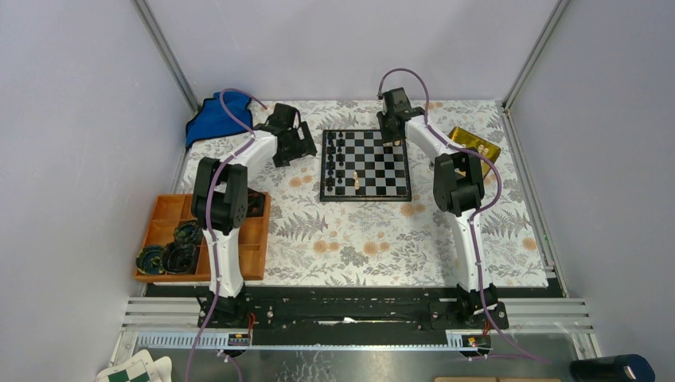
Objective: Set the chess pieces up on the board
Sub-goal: Place the chess piece on the chessboard, then pick up the chess piece from the chessboard.
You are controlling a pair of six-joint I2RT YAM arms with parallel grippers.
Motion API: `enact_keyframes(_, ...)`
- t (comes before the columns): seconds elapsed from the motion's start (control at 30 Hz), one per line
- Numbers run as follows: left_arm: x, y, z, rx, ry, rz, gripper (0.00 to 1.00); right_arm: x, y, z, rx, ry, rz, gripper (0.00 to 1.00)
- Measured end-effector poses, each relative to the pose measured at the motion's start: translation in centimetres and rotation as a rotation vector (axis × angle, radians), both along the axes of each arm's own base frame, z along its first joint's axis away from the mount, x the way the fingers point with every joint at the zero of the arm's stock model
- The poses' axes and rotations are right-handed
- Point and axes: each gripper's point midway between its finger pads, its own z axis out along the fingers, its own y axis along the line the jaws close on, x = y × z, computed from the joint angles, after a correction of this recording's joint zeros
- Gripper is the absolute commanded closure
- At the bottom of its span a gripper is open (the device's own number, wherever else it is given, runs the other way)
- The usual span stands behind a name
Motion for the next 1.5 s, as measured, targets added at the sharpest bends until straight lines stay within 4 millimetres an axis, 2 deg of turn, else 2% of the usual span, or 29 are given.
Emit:
enact_keyframes(0.57, 0.0, 0.0, 0.0, 0.000, 0.000, 0.000, 0.01, 0.5, 0.1, 1.6, 0.010, -0.031, -0.001, 0.64)
enact_keyframes(0.67, 0.0, 0.0, 0.0, 0.000, 0.000, 0.000, 0.01, -0.3, 0.1, 2.6, 0.012, -0.035, 0.004, 0.64)
enact_keyframes(0.83, 0.0, 0.0, 0.0, 0.000, 0.000, 0.000, 0.01, -2.4, 0.4, 5.5, 0.021, -0.057, 0.029, 0.64)
enact_keyframes(0.97, 0.0, 0.0, 0.0, 0.001, 0.000, 0.000, 0.01, -4.6, 2.5, 7.6, 0.046, -0.080, 0.090, 0.63)
enact_keyframes(1.07, 0.0, 0.0, 0.0, 0.000, 0.000, 0.001, 0.01, -6.8, 5.0, 8.2, 0.074, -0.071, 0.161, 0.62)
enact_keyframes(1.3, 0.0, 0.0, 0.0, 0.000, 0.000, 0.000, 0.01, -11.2, 10.0, 6.4, 0.125, 0.014, 0.305, 0.60)
enact_keyframes(1.5, 0.0, -0.1, 0.0, 0.000, 0.000, -0.001, 0.01, -12.6, 11.9, 6.3, 0.151, 0.033, 0.361, 0.59)
